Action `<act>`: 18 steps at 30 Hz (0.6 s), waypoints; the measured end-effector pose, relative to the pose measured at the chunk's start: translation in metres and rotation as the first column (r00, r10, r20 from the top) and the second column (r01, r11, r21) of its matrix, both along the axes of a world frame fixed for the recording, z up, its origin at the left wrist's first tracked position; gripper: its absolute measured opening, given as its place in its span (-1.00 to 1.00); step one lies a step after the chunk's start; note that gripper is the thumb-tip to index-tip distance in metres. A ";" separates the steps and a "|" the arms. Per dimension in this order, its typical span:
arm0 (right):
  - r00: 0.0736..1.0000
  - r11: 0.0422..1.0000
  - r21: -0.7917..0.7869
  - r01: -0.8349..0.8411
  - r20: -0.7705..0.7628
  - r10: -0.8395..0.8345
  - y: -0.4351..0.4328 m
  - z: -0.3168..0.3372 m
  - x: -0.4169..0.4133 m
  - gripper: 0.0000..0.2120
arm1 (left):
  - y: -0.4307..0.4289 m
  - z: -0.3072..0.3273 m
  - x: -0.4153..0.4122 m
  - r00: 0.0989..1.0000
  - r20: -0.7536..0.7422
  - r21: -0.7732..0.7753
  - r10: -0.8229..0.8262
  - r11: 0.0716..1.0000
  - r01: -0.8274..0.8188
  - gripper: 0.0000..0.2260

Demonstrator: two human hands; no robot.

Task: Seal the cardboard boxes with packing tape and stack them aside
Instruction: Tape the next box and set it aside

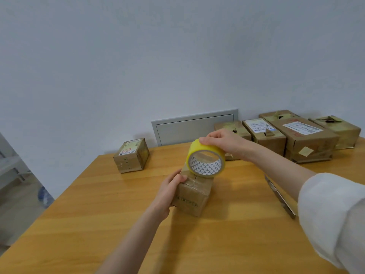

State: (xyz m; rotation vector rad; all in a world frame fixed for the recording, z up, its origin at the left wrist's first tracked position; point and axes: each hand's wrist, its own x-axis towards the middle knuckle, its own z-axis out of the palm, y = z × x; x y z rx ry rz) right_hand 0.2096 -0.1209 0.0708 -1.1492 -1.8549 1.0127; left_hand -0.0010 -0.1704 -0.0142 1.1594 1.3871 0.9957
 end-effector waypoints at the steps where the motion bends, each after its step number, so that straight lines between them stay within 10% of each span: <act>1: 0.999 1.000 0.019 -0.003 0.033 0.002 0.001 0.002 0.002 -0.55 | 0.000 0.000 0.000 1.000 -0.006 0.001 -0.005 1.000 0.005 -0.76; 18: 0.861 0.990 0.072 0.124 0.488 -0.143 -0.010 -0.035 0.041 -0.56 | -0.001 -0.014 -0.011 0.997 0.072 -0.085 0.035 0.996 -0.029 -0.85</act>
